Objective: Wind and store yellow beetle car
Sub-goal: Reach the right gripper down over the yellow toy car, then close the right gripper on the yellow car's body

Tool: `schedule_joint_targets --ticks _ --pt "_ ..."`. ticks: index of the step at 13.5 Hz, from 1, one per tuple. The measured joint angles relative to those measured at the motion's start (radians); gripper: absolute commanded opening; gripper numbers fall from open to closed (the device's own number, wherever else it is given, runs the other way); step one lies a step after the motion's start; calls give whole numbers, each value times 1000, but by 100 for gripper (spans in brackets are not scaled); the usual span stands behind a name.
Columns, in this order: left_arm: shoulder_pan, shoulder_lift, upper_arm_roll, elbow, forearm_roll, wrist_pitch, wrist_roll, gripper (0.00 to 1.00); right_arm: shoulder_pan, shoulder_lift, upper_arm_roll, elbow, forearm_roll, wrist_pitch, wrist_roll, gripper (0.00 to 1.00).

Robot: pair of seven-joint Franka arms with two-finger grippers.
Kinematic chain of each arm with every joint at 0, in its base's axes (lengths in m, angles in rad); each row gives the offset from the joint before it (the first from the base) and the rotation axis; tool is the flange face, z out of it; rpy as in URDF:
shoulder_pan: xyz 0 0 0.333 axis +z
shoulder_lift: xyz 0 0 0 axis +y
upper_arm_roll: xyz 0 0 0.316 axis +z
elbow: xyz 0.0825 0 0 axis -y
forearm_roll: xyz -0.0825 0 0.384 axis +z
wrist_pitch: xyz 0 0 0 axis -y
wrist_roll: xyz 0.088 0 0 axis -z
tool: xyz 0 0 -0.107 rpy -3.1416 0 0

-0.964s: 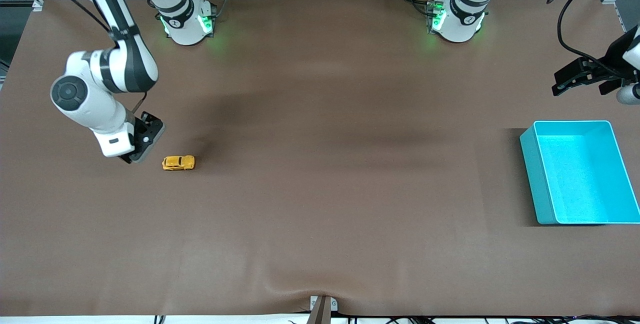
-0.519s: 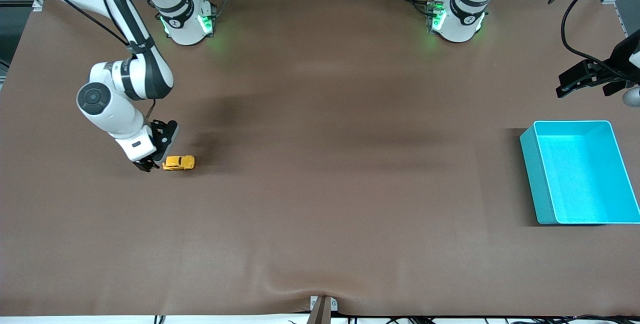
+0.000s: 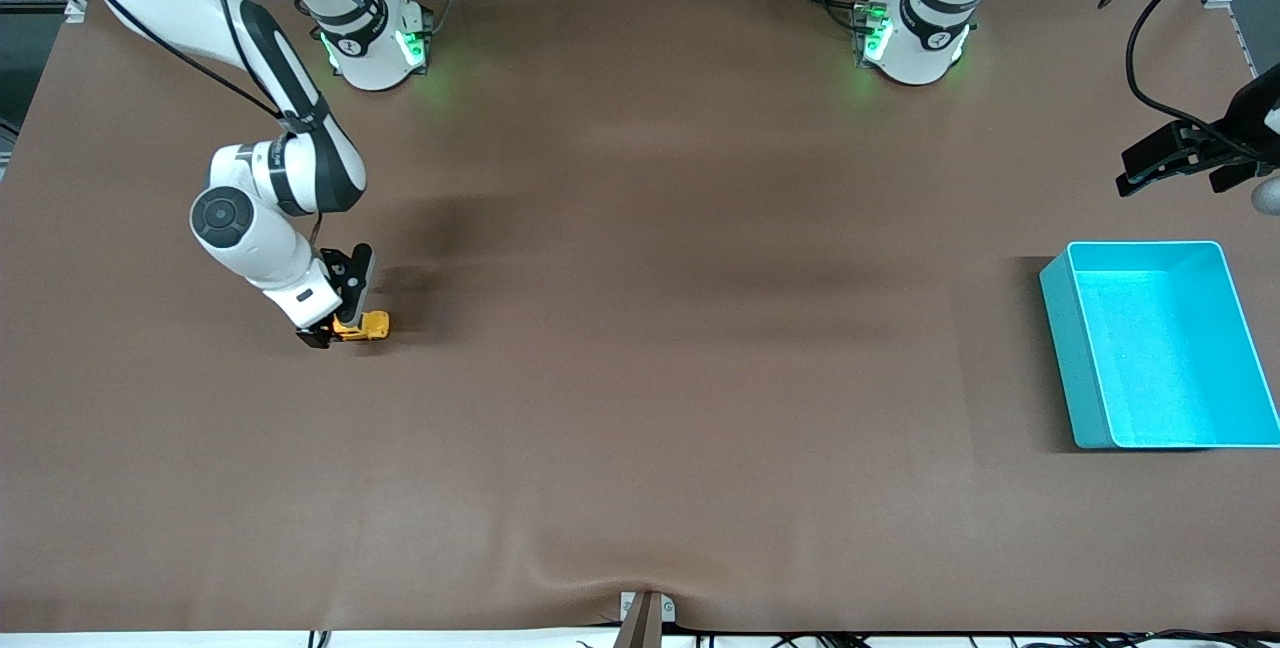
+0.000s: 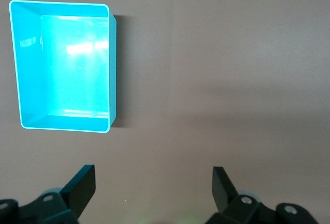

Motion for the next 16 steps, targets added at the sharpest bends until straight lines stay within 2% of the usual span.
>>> schedule_joint_targets --ticks 5,8,12,14,16 --pt "1 2 0 0 0 0 0 100 13 26 0 2 0 35 -27 66" --pt "1 2 0 0 0 0 0 100 18 32 0 2 0 57 -31 53" --pt "1 2 0 0 0 0 0 100 17 40 0 3 0 72 -35 22" --pt "1 2 0 0 0 0 0 100 17 39 0 3 0 72 -36 17" --pt "1 2 0 0 0 0 0 100 17 39 -1 3 0 72 -36 17"
